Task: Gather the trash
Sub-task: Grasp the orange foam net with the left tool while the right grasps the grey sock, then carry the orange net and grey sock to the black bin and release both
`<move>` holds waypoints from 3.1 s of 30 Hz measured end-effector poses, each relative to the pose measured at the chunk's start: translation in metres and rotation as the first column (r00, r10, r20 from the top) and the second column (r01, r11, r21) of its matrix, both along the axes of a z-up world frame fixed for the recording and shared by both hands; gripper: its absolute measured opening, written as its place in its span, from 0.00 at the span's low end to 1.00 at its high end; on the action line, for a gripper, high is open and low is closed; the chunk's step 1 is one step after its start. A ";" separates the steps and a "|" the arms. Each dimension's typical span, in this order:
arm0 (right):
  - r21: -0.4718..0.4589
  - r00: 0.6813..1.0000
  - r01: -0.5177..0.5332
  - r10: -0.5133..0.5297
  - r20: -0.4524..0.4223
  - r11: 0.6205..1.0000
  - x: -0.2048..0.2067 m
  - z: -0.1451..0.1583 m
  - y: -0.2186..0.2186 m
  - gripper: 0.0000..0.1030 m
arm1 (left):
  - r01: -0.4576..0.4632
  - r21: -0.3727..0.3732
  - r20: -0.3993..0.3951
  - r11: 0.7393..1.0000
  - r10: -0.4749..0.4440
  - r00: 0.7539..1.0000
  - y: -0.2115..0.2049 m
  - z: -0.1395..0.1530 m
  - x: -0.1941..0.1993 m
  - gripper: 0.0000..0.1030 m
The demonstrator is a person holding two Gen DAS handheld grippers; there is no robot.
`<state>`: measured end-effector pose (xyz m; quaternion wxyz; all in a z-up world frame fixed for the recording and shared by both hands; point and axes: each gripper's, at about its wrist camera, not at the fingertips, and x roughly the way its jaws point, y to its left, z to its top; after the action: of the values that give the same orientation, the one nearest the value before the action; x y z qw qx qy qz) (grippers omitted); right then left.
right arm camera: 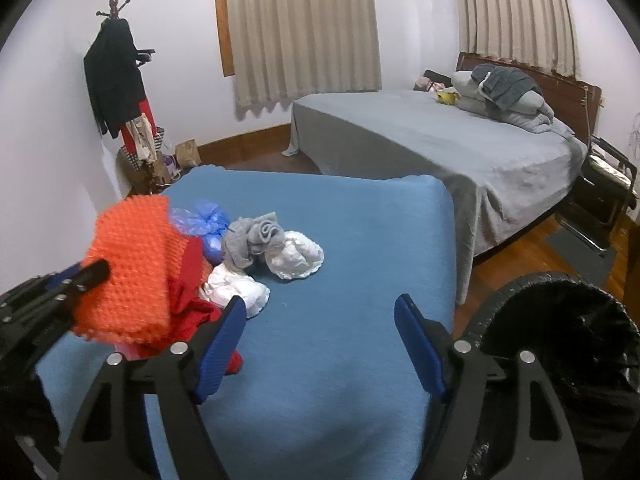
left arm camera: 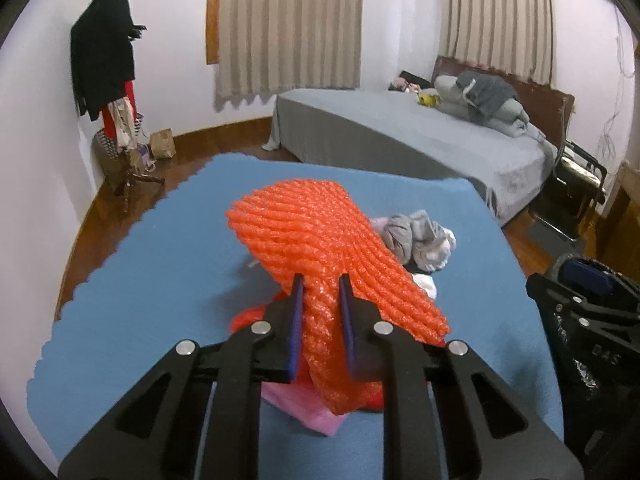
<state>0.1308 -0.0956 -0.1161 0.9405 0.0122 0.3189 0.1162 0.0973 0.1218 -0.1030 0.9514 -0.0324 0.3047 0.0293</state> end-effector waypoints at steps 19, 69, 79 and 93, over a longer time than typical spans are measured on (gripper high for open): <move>0.026 0.998 -0.056 0.057 -0.034 0.998 0.095 -0.022 0.060 0.73 | -0.071 0.012 0.048 0.997 0.070 0.996 0.039 0.018 0.053 0.14; 0.153 0.990 -0.117 0.103 0.099 0.981 -0.037 0.050 -0.051 0.31 | 0.216 0.012 0.079 0.976 -0.216 0.973 -0.068 0.037 -0.006 0.14; 0.109 0.991 0.128 -0.132 0.032 0.986 -0.076 0.036 -0.145 0.32 | 0.446 0.002 0.078 0.895 -0.445 0.892 -0.163 0.030 -0.016 0.14; 0.080 0.938 0.344 -0.346 0.011 0.936 -0.102 0.023 -0.231 0.38 | 0.667 -0.056 0.025 0.743 -0.667 0.744 -0.268 0.003 -0.007 0.33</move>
<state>0.0287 -0.3270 -0.0934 0.9491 0.1026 0.2954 -0.0381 0.0902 -0.1461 -0.1003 0.8980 0.0497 0.2955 -0.3221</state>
